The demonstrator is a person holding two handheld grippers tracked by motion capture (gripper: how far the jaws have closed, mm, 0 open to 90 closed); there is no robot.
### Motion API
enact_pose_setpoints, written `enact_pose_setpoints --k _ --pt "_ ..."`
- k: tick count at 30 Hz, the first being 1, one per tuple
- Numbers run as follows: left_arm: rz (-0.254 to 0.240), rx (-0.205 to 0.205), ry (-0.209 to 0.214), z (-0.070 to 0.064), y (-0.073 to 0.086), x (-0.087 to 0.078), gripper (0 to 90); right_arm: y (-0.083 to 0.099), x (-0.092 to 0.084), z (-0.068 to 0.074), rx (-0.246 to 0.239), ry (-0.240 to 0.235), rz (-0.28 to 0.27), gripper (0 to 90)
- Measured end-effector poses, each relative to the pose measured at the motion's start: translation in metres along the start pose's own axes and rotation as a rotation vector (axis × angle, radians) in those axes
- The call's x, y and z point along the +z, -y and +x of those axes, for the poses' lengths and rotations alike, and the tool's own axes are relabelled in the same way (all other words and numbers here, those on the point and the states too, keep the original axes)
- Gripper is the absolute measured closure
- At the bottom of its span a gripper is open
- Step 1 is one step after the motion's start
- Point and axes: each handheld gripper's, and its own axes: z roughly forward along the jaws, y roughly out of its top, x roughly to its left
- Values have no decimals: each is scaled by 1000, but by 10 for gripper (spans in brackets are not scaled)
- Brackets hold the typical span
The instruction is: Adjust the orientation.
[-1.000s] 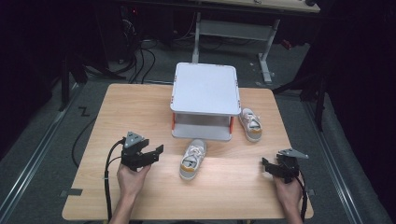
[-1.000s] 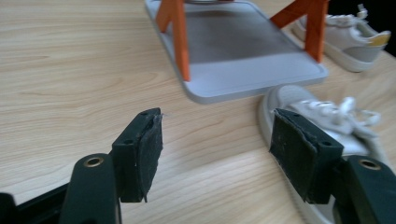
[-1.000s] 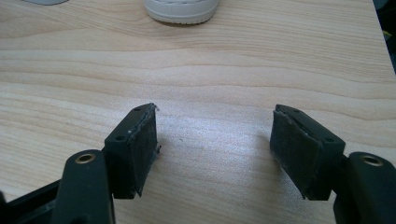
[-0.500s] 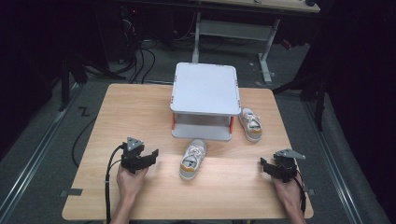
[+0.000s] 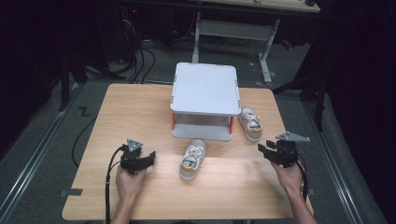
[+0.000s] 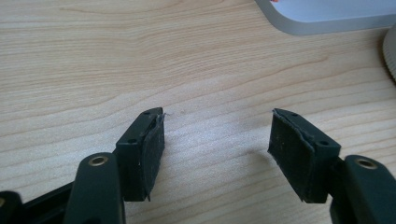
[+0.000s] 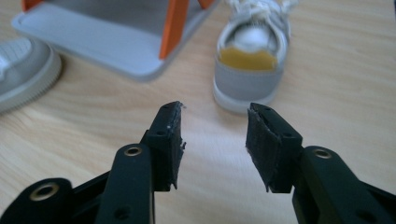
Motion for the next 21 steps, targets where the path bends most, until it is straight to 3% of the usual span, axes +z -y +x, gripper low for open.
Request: enact_pose_setpoints --k 3,8,11,15,16,21 --pt "17 52 -30 -7 -1 2 330 -26 14 -1 17 -10 22 589" --pt "16 52 -25 -6 -1 2 320 -49 38 -3 29 -1 66 623" --pt "18 53 -26 -7 -1 2 321 -67 58 -2 26 33 116 650" --pt "18 53 -26 -7 -1 2 318 -76 73 -3 36 58 162 663" --pt "18 52 -26 -7 -1 2 320 -79 83 -5 59 70 191 669" --pt "15 47 -22 -6 -1 2 319 -75 93 -7 85 76 232 686"
